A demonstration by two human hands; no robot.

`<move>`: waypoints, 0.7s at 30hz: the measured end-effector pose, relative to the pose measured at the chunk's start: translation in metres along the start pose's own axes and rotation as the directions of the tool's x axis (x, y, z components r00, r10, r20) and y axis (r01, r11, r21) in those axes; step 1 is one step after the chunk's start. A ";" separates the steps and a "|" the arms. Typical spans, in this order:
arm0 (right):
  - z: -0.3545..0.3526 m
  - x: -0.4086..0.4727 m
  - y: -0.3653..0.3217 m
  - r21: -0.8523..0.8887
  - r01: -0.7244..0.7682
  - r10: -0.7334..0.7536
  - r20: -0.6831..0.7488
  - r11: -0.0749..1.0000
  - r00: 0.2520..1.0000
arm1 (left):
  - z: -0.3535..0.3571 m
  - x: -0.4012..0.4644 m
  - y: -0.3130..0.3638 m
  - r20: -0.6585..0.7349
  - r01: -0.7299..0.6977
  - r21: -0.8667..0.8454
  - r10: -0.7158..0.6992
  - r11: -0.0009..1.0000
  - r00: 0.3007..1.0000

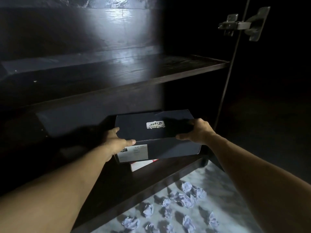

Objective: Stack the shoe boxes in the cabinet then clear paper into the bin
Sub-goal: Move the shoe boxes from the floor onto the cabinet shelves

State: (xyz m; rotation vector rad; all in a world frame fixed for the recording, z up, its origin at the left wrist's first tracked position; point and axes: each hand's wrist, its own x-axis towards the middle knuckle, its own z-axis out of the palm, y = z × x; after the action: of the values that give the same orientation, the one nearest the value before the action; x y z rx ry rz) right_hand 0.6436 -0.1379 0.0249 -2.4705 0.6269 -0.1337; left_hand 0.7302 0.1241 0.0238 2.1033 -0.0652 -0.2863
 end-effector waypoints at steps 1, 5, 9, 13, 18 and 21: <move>0.001 0.006 0.000 -0.016 0.006 -0.005 0.006 1.000 1.000 | 0.002 0.005 -0.001 -0.009 -0.013 -0.004 0.013 1.000 1.000; 0.004 0.028 -0.005 -0.143 0.009 -0.022 -0.089 0.990 0.996 | 0.008 0.023 -0.004 -0.048 -0.041 -0.003 0.041 0.999 0.998; 0.021 0.035 -0.020 -0.246 -0.027 -0.058 -0.331 0.969 0.942 | 0.017 0.032 -0.009 -0.189 -0.109 0.050 0.116 0.993 0.975; 0.035 0.037 -0.028 -0.320 0.001 -0.112 -0.326 0.947 0.939 | 0.024 0.035 -0.011 -0.371 -0.184 0.210 0.252 0.960 0.894; 0.037 0.034 -0.032 -0.308 0.071 -0.131 -0.180 0.949 0.975 | 0.029 0.041 -0.009 -0.396 -0.216 0.329 0.343 0.919 0.852; 0.033 0.032 -0.034 -0.336 0.077 -0.122 -0.117 0.939 0.986 | 0.029 0.044 -0.010 -0.366 -0.231 0.362 0.365 0.903 0.856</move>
State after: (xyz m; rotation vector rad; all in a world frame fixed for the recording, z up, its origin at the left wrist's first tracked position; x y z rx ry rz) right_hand 0.6936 -0.1118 0.0153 -2.8390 0.6230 -0.2578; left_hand 0.7653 0.0974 -0.0069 2.3761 -0.1887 0.4058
